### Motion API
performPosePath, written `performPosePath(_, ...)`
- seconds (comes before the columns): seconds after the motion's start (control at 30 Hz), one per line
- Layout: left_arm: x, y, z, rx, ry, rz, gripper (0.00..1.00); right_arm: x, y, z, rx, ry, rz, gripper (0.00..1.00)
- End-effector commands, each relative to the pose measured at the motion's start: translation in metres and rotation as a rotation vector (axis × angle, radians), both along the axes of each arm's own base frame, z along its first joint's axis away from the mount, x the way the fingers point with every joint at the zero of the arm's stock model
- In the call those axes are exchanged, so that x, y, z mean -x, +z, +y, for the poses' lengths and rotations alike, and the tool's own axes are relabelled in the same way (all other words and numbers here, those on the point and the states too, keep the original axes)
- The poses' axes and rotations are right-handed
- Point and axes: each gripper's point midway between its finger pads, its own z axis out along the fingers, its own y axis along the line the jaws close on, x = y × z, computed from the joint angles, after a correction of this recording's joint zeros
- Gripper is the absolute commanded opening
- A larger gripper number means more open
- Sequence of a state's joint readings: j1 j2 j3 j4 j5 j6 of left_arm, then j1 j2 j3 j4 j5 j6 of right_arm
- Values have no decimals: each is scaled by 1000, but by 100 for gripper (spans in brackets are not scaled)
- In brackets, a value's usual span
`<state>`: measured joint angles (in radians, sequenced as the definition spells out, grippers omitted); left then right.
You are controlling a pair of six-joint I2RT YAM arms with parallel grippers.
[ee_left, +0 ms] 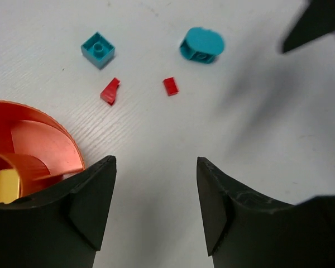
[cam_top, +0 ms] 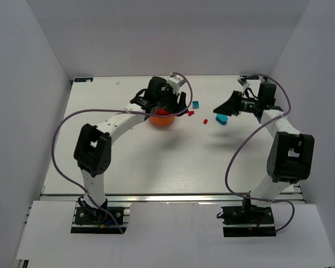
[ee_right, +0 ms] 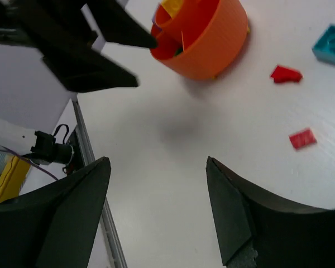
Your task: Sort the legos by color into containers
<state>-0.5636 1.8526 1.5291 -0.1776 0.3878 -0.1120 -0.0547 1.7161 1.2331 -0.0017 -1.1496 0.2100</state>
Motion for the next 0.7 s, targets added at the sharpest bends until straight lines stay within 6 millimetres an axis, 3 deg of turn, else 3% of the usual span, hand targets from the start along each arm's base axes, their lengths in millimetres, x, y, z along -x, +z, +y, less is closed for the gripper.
performPosePath(0.0,-19,-20,2,-174,74,-18,70,39,42,-10,9,67,-208,75)
performPosePath(0.03,-26,-38,0,-204,74,1,70,35,43,-17,62,12,-223,76)
performPosePath(0.1,-35,-30,-16,-207,71,-39,70,41,47,-26,154,-37,-244,72)
performPosePath(0.17,-44,-38,-35,-237,52,-67,70,54,55,-26,159,-43,-276,62)
performPosePath(0.23,-52,-45,-42,-269,62,-76,71,63,42,-31,129,-68,-229,49)
performPosePath(0.27,-60,-51,-53,-281,52,-89,71,63,52,-33,118,-79,-295,45)
performPosePath(0.33,-68,-59,-55,-305,58,-97,71,65,55,-41,100,-99,-285,33)
performPosePath(0.37,-73,-72,-57,-323,61,-90,71,67,56,-42,100,-104,-265,32)
performPosePath(0.57,-89,-87,-63,-348,106,-125,67,67,52,-51,100,-110,-283,30)
performPosePath(0.67,-87,-98,-70,-346,100,-112,63,67,50,-53,97,-108,-277,30)
